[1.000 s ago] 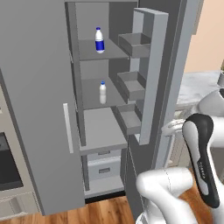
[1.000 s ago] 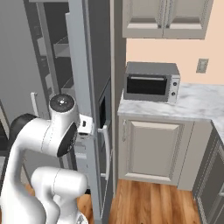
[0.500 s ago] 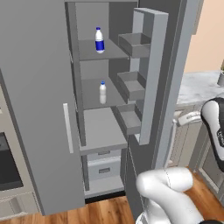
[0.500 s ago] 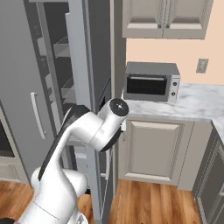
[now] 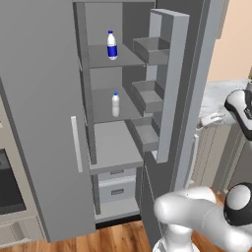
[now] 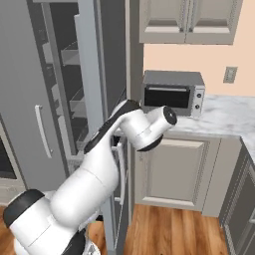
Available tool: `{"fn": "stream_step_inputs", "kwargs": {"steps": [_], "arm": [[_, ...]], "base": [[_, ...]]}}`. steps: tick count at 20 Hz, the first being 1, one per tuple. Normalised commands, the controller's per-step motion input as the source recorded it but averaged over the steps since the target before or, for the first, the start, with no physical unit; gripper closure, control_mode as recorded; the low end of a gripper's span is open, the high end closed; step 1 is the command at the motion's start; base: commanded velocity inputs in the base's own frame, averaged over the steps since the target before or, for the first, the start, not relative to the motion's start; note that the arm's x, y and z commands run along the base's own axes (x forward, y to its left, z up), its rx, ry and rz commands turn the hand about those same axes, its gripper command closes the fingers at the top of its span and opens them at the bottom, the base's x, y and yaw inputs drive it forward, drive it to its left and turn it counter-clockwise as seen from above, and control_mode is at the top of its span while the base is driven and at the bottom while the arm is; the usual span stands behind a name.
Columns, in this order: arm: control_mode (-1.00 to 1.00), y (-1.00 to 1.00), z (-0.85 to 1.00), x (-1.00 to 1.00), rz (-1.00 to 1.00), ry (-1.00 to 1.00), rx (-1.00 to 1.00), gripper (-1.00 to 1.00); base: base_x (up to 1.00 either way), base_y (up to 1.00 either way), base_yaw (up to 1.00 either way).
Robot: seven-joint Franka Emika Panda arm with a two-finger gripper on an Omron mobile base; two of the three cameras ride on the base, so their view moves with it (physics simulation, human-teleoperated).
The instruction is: Take the bottled waters from the counter and place them in the freezer to freeze. Close the freezer door after placing the bottles.
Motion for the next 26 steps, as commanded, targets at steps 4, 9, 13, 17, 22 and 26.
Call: {"fn": "stream_step_inputs", "kwargs": {"steps": [4, 9, 13, 17, 22, 26], "arm": [[-1.0, 0.0, -0.28, 0.11, 0.1, 0.11, 0.05, -1.0], [-1.0, 0.0, -0.47, 0.04, 0.14, 0.0, 0.05, -1.0], [-1.0, 0.0, -0.6, -0.01, 0.26, -0.26, 0.05, -1.0], [-1.0, 0.0, -0.37, 0.0, 0.24, -0.22, 0.07, -1.0], [-1.0, 0.0, -0.04, 0.0, 0.22, -0.14, 0.15, -1.0], [-1.0, -0.18, 0.04, -0.46, 0.21, -0.08, 0.21, -1.0]], "base": [[0.0, 0.0, 0.0], [0.0, 0.0, 0.0], [0.0, 0.0, 0.0], [0.0, 0.0, 0.0], [0.0, 0.0, 0.0], [0.0, 0.0, 0.0]]}}
